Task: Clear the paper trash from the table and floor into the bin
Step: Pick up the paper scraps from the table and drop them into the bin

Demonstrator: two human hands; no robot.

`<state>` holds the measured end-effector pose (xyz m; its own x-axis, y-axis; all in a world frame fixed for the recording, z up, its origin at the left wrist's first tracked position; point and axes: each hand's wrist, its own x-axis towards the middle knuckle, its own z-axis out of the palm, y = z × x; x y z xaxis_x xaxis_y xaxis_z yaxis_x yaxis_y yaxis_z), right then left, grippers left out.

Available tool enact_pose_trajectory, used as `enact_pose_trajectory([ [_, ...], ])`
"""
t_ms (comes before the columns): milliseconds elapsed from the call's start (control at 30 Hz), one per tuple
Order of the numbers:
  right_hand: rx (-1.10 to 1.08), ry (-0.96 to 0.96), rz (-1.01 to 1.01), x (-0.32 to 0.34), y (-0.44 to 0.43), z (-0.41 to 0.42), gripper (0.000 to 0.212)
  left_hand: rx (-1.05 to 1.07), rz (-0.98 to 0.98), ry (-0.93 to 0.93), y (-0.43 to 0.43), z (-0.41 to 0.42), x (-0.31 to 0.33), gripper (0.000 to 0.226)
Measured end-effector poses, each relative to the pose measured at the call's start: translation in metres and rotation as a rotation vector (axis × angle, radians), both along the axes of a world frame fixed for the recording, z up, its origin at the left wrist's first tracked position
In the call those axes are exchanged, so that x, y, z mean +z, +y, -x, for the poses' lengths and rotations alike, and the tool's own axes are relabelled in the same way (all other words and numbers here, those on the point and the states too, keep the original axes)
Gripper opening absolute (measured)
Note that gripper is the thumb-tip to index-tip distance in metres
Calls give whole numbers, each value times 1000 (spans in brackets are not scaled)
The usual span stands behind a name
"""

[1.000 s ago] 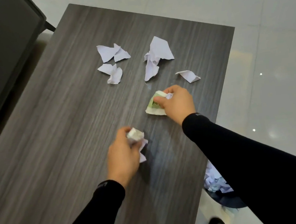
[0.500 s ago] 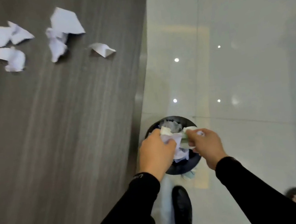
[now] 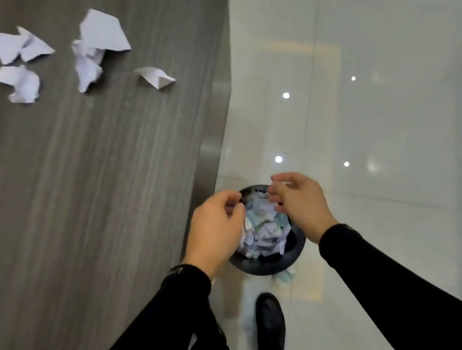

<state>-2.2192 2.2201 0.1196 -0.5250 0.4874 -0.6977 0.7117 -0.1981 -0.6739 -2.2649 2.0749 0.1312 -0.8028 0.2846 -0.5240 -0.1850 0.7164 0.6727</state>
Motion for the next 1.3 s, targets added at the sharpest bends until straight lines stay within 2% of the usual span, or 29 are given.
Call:
enact_pose_trajectory([
  [133,93,203,-38,43,-26,85,14,206,-71,215,-21,74,36,11],
  [267,194,258,-129,64,-57,156,18,277,-14,273,-65,144,56,12],
  [367,371,233,-440,62,-74,197,35,302,57,297,-102,180,61,13],
  [467,569,152,-627,51,-86,229,57,338,133,307,-137,207,58,13],
  [567,761,29,-765,33,-92,244,49,380,184,327,-163,227,52,16],
  [667,693,54,-733,25,-90,249,23,385,228,380,-179,246,45,24],
  [700,690,58,-708,24,-89,250,20,374,231,419,-181,254,43,26],
  [800,668,68,-638,28,-87,259,29,242,226,497,-175,281,36,39],
  [867,608,120,-654,35,-90,269,24,44,304,427,-166,295,30,50],
  [967,483,194,-614,46,-97,283,26,-194,467,410,-160,300,18,40],
  [1033,413,199,-564,50,-104,291,40,-168,445,454,-163,298,15,27],
  [1167,384,138,-442,47,-132,307,57,-85,318,569,-174,287,20,21],
  [1233,385,105,-410,39,-149,312,53,48,246,655,-180,284,30,23],
  [1300,369,117,-467,27,-159,314,43,153,233,708,-182,290,35,22],
])
